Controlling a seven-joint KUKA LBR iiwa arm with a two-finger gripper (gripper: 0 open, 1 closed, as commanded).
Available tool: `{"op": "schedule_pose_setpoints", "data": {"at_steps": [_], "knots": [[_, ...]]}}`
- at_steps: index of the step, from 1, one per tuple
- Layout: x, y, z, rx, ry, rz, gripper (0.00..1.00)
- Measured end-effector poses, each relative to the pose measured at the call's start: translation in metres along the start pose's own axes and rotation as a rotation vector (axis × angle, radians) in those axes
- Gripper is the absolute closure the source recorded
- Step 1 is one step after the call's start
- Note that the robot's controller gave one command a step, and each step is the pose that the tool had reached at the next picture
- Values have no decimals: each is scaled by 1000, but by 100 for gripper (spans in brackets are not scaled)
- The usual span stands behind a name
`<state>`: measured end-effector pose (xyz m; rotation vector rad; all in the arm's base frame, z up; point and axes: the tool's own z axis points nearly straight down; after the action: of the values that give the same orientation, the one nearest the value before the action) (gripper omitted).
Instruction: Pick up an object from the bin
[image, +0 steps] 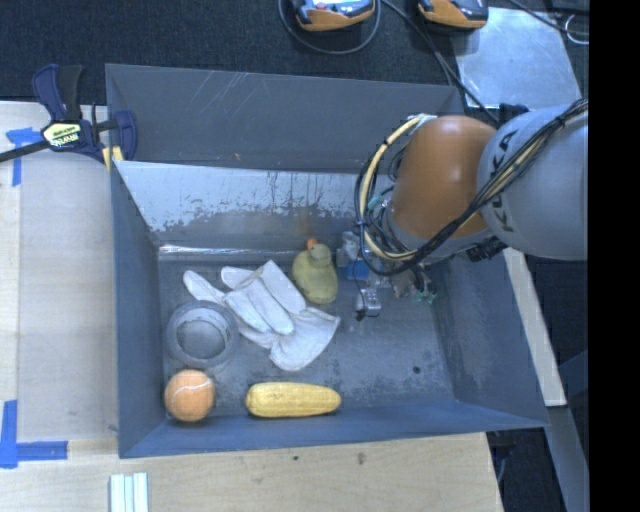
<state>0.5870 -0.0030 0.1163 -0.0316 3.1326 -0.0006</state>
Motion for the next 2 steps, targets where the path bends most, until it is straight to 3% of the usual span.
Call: {"op": "schedule_pose_setpoints", "data": {"at_steps": [1, 2], "knots": [[-6, 9, 32, -1, 3, 28, 0], [-22, 17, 37, 2, -6, -39, 0]]}}
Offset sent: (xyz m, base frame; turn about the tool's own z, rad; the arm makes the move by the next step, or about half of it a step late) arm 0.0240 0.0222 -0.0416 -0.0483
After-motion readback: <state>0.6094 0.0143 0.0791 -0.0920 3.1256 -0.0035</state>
